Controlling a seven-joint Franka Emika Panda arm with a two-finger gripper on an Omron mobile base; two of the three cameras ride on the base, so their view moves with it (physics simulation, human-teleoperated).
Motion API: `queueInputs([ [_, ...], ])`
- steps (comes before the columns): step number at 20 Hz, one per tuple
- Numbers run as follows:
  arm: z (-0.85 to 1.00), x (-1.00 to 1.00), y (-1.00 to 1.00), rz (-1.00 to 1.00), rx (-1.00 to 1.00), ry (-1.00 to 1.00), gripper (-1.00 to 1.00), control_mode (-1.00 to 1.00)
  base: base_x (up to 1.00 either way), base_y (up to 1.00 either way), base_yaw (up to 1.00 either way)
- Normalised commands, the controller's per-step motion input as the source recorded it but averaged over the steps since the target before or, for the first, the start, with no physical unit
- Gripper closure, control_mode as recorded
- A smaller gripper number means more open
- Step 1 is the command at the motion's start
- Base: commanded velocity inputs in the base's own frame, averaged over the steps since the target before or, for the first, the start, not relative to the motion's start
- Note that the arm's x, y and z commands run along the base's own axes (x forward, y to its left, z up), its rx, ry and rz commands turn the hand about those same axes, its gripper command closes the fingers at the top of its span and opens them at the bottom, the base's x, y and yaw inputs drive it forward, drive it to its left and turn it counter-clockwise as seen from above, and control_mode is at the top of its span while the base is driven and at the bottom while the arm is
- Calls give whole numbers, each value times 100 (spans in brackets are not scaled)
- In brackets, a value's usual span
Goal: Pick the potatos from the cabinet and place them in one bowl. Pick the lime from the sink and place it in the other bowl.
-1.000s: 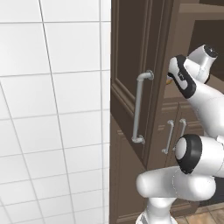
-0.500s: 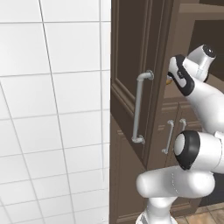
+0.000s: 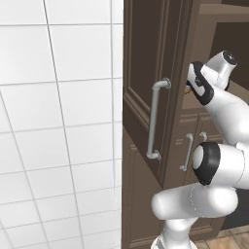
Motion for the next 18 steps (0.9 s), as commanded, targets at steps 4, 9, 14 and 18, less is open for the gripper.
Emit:
queueInputs([
  [4, -4, 5, -5, 0, 0, 0, -100, -100, 0, 0, 0],
  [9, -6, 6, -1, 0, 0, 0, -100, -100, 0, 0, 0],
  [14, -6, 7, 0, 0, 0, 0, -100, -100, 0, 0, 0],
  [18, -6, 8, 0, 0, 0, 0, -100, -100, 0, 0, 0],
])
